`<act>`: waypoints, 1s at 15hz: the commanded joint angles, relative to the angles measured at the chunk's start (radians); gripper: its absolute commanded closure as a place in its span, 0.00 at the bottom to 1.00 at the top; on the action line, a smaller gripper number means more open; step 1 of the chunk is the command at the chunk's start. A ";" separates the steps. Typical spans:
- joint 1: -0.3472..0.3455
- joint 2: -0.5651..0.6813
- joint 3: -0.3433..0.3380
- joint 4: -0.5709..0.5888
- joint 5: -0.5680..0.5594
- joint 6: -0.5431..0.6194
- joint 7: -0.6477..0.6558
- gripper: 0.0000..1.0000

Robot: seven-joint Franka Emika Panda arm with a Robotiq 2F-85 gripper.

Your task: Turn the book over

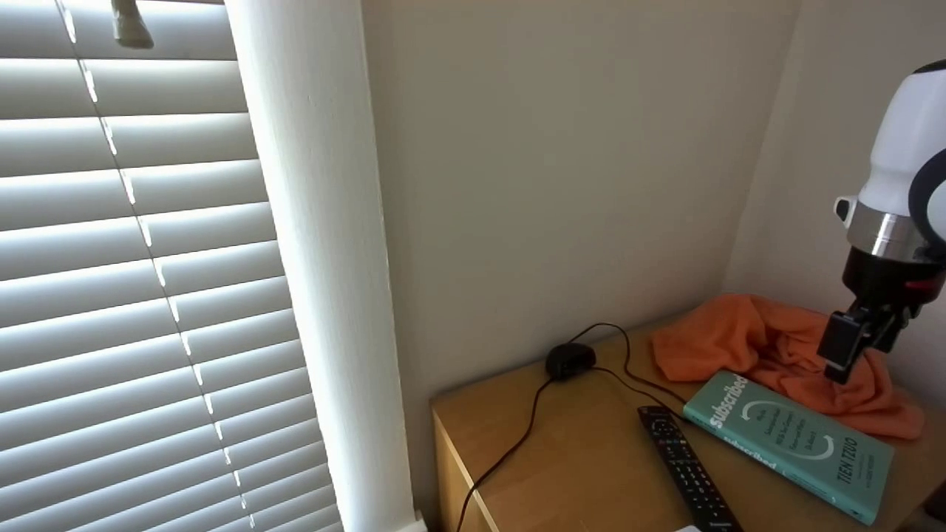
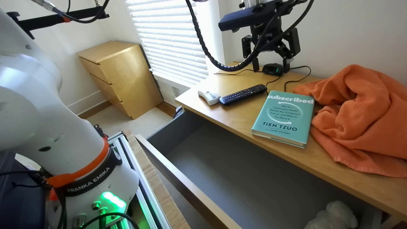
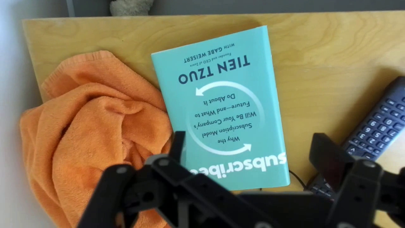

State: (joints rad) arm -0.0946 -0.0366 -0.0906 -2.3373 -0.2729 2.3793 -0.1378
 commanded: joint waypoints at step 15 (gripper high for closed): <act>-0.006 -0.109 -0.011 0.004 0.030 -0.149 -0.010 0.00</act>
State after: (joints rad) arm -0.0999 -0.1458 -0.1022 -2.3351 -0.2439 2.2323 -0.1473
